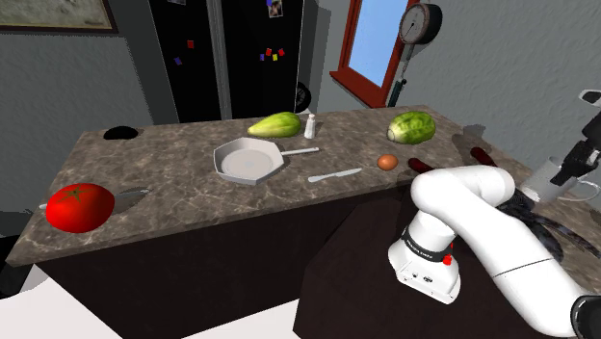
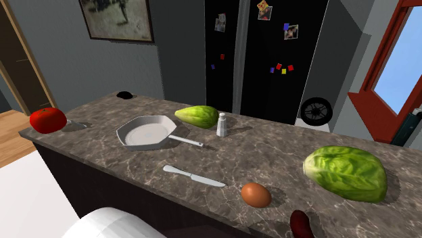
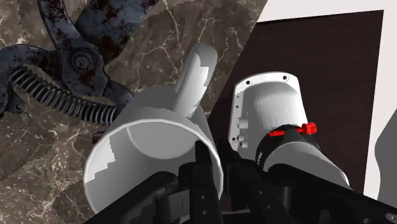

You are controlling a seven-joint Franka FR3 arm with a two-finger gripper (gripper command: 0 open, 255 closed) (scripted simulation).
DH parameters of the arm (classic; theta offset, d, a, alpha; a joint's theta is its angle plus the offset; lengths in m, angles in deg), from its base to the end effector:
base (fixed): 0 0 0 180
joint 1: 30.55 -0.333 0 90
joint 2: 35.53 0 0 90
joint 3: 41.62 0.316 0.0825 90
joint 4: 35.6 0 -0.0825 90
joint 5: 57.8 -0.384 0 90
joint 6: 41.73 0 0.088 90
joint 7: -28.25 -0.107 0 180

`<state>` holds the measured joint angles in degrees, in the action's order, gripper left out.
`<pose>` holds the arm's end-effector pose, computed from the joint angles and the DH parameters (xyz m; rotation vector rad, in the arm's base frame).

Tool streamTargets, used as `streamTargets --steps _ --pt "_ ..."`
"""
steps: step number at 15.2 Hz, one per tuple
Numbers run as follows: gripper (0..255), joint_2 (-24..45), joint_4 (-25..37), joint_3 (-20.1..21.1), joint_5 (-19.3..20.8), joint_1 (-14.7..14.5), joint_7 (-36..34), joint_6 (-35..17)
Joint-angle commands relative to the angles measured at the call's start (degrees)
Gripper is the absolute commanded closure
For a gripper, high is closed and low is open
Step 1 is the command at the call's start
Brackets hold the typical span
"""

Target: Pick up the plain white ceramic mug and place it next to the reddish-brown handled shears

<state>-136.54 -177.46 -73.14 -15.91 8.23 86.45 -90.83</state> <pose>-0.1822 -0.1568 0.5369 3.1341 -0.1416 0.0419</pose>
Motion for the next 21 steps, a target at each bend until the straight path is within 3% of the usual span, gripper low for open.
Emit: streamTargets --steps 1,7,15,21 --pt "255 -1.2 2.2 -0.5 2.6 0.6 3.4 2.5" --pt "255 -1.2 9.3 -3.9 11.9 4.4 16.9 5.5" --pt "255 -0.6 22.5 -6.7 27.4 3.3 34.6 9.4" --pt "255 -1.2 17.7 -12.1 27.8 9.5 37.0 3.9"
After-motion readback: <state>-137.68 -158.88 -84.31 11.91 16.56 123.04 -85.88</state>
